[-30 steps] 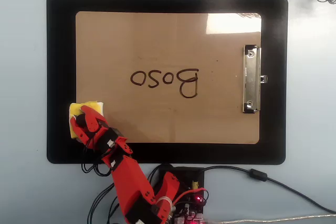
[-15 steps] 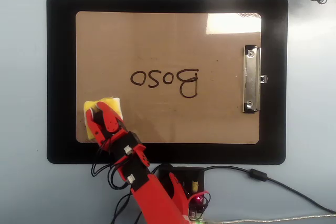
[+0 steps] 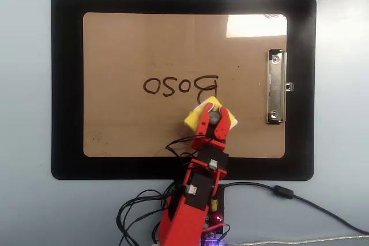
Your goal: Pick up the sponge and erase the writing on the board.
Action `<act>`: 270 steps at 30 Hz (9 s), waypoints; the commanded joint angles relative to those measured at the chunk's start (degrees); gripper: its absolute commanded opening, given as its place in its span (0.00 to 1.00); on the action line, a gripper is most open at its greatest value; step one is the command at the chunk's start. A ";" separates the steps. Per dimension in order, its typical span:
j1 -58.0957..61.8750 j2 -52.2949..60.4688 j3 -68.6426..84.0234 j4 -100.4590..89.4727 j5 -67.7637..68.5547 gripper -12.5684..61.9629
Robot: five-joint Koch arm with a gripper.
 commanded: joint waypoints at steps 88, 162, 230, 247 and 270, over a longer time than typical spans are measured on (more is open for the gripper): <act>-8.61 -31.20 24.70 -71.89 0.00 0.06; -19.86 -42.10 -5.27 -41.92 -4.48 0.06; -33.66 -36.12 7.65 -48.96 -6.33 0.06; -43.51 -22.76 18.81 -48.52 -11.43 0.06; -54.76 -17.23 -5.45 -19.51 -20.04 0.06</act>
